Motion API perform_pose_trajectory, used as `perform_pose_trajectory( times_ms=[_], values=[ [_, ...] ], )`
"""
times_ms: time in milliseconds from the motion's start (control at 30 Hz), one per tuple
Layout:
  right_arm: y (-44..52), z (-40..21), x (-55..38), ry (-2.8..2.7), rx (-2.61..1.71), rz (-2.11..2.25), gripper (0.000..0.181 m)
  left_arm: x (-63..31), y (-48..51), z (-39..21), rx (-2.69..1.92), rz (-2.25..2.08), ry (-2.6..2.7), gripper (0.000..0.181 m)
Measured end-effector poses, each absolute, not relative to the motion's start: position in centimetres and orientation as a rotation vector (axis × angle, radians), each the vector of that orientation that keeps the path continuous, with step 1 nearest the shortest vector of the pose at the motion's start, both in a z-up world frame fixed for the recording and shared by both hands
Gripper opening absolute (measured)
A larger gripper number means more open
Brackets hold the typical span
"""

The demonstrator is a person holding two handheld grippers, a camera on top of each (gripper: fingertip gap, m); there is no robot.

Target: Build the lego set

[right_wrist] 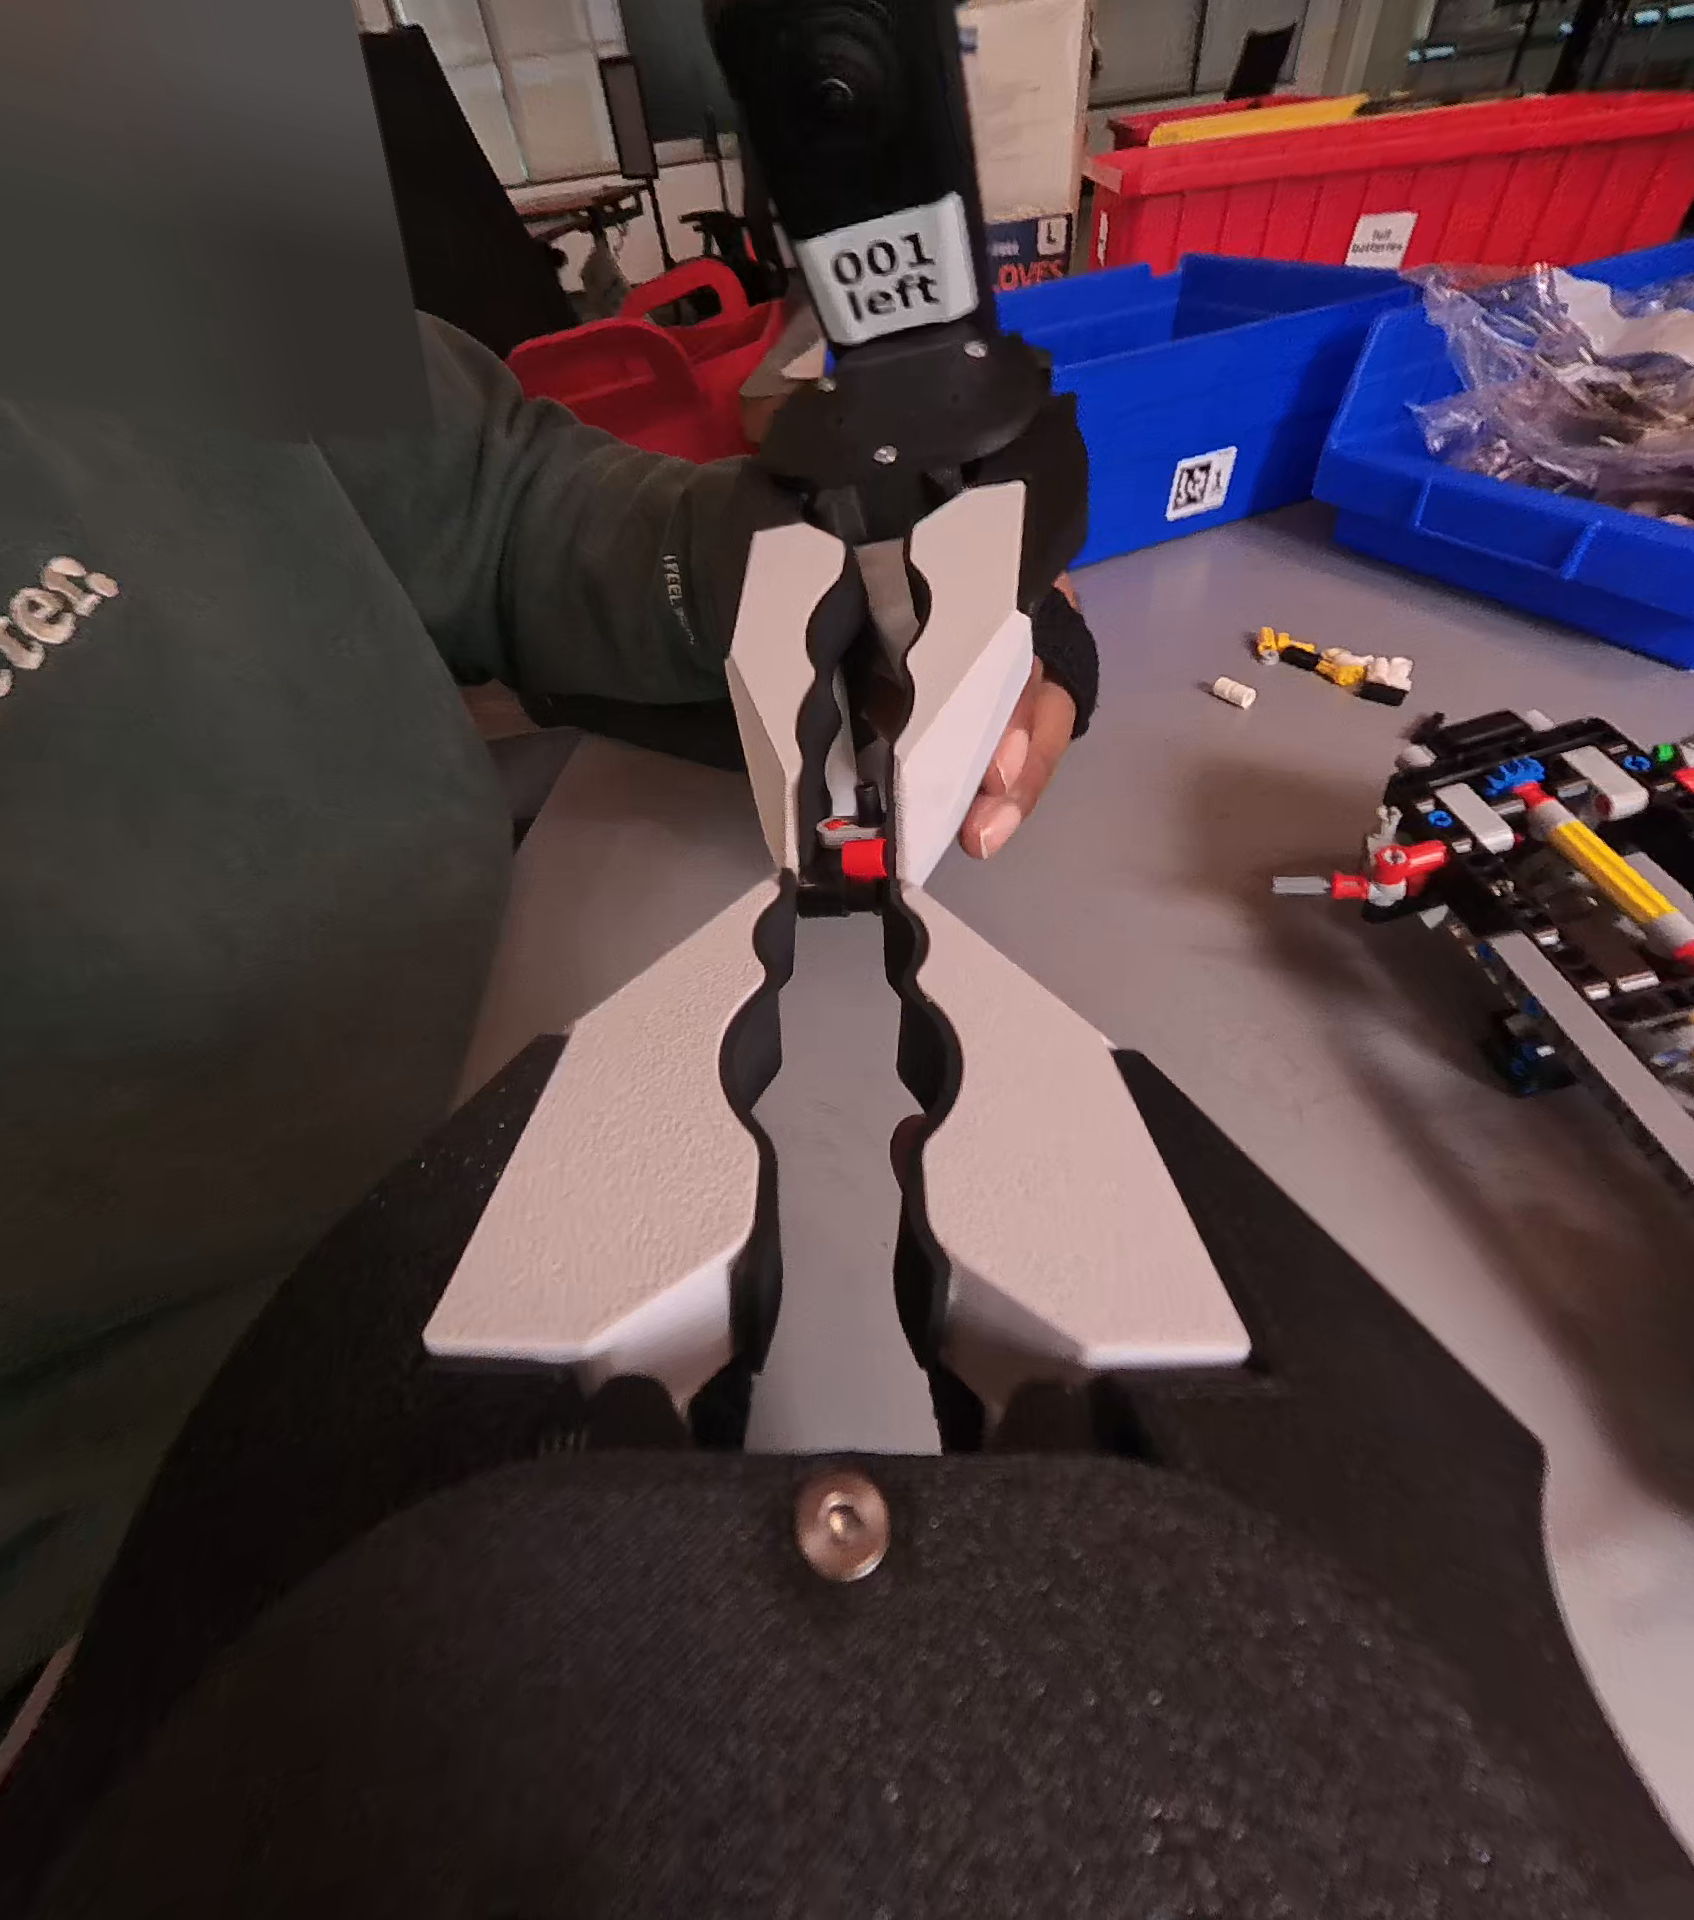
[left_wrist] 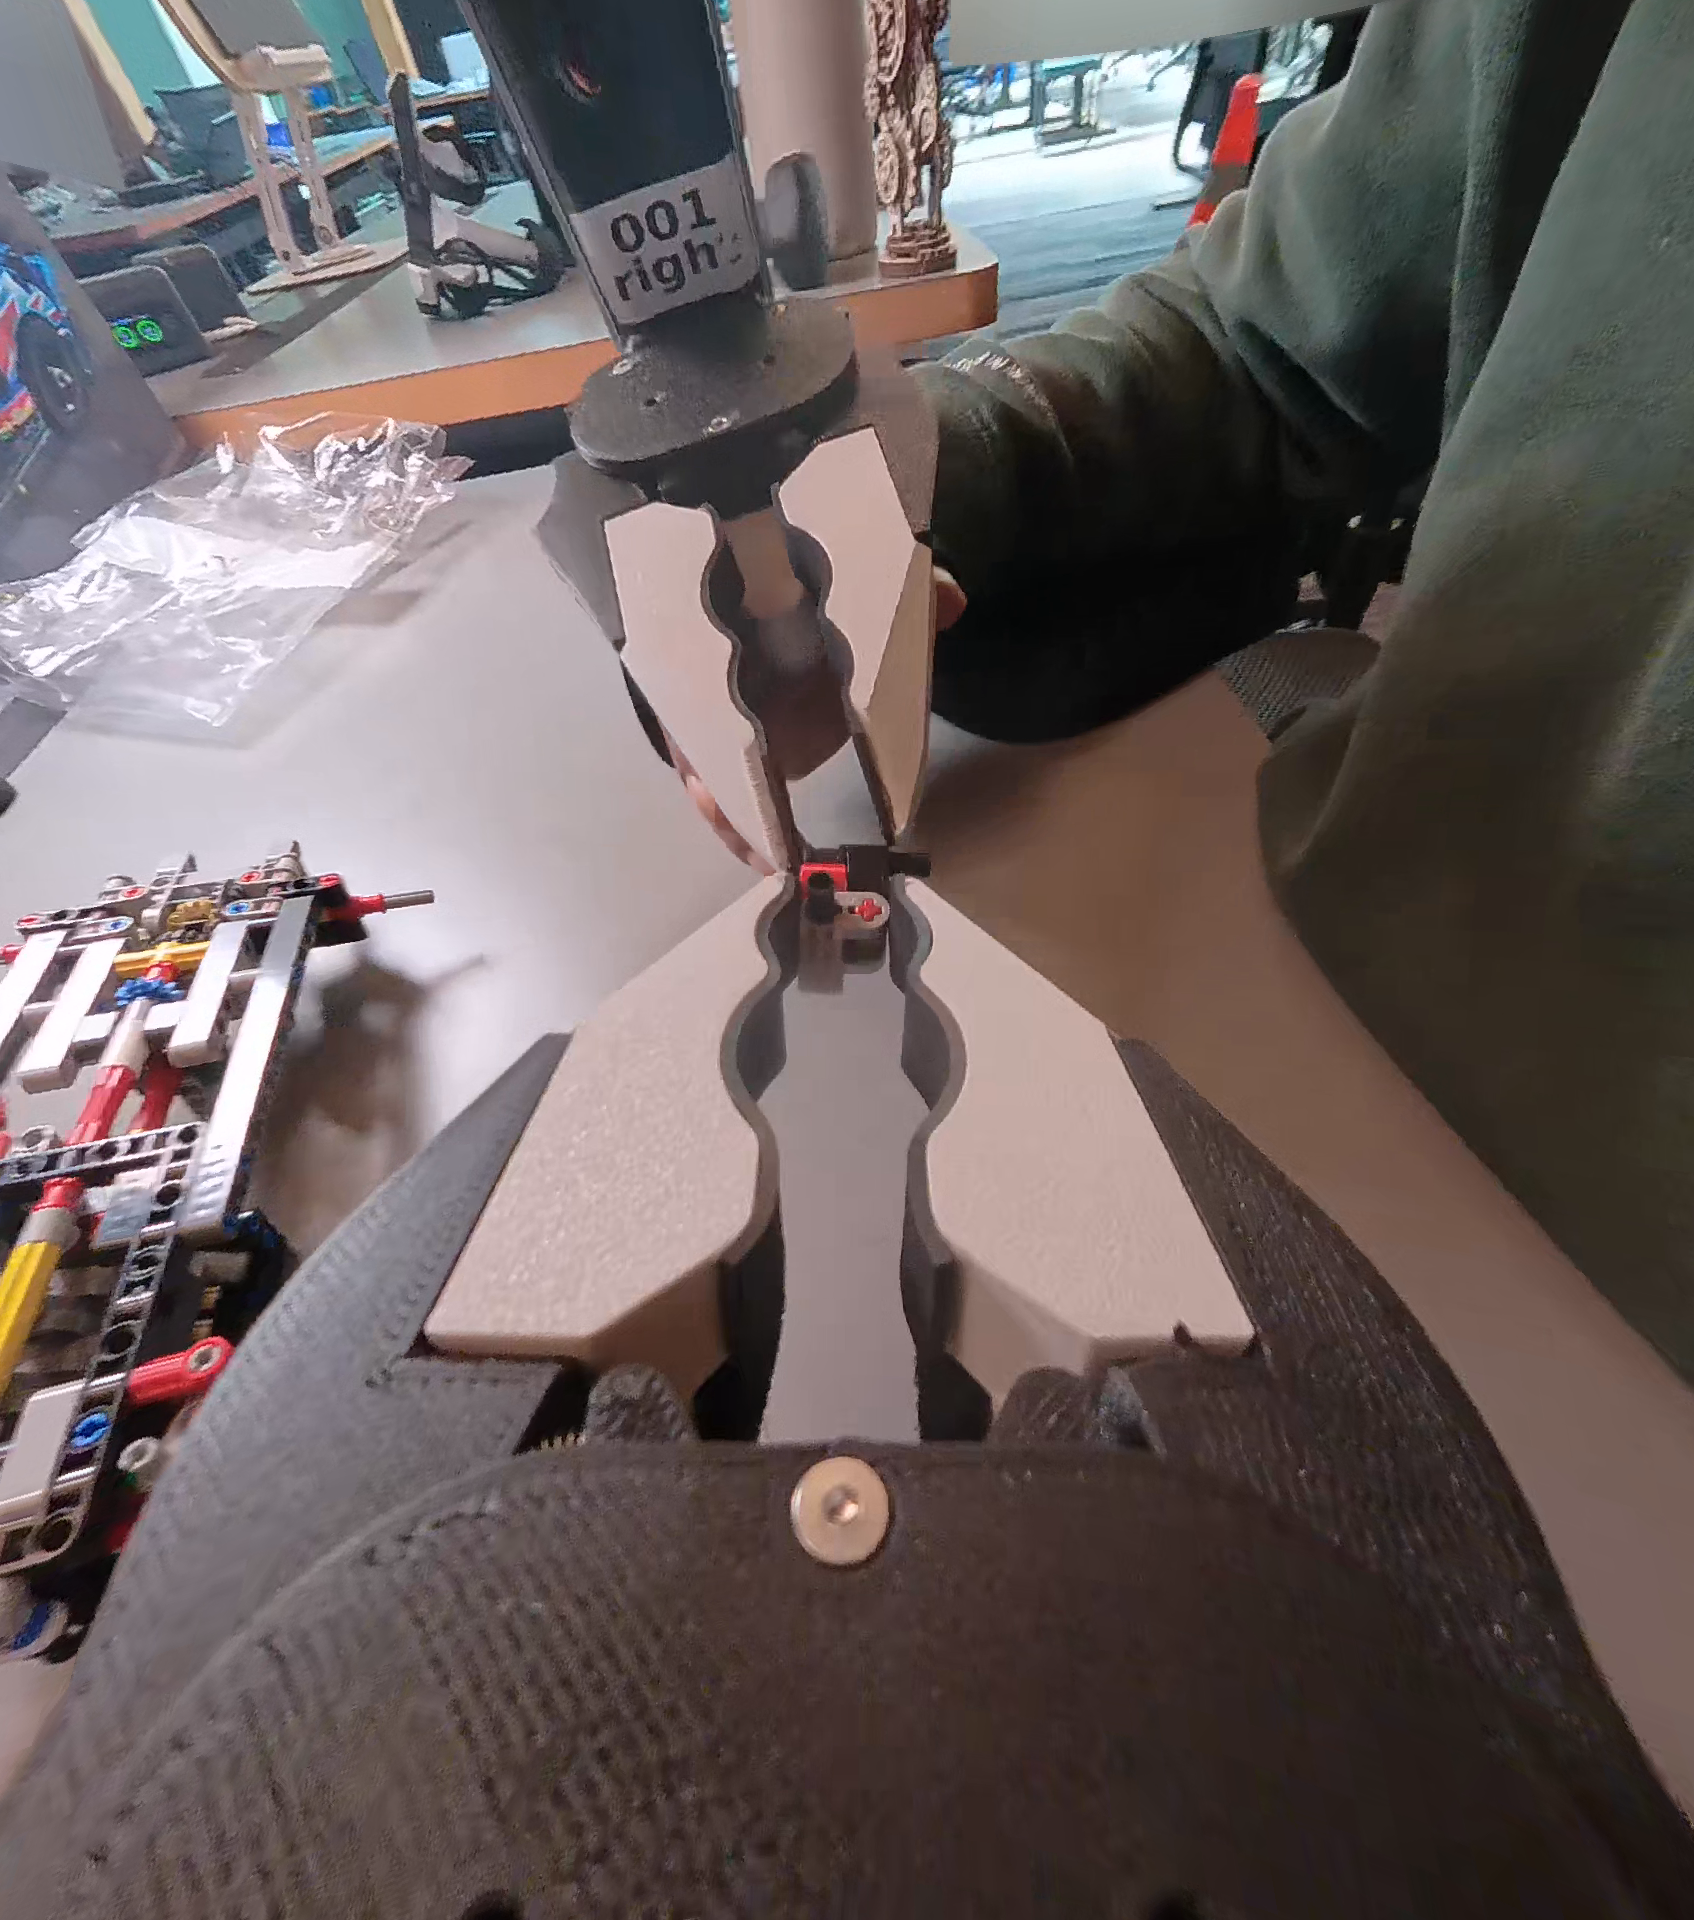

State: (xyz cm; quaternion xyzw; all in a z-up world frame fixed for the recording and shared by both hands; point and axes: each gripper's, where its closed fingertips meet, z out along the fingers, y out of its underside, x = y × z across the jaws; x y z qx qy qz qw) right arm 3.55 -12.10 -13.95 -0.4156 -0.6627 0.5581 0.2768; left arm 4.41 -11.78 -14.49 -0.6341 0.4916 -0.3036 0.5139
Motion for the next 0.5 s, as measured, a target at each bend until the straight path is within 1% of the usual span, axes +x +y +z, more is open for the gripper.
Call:
perform_pose_trajectory(
  times_ms=[133,233,400,500],
  values=[
    [-10.6,-14.7,3.2,-1.739,-1.28,1.501,0.016,4.0,-10.8,-15.3,-1.517,-0.543,1.222,0.014],
    [-10.8,-15.5,3.0,-1.721,-1.451,1.62,0.017,4.0,-10.5,-15.8,-1.503,-0.457,1.244,0.014],
    [-11.0,-16.3,2.5,-1.686,-1.569,1.714,0.011,3.7,-10.2,-16.1,-1.508,-0.447,1.233,0.015],
    [-9.4,-15.9,2.0,-1.576,-1.606,1.708,0.007,2.6,-8.7,-16.0,-1.604,-0.514,1.085,0.02]
  ],
)
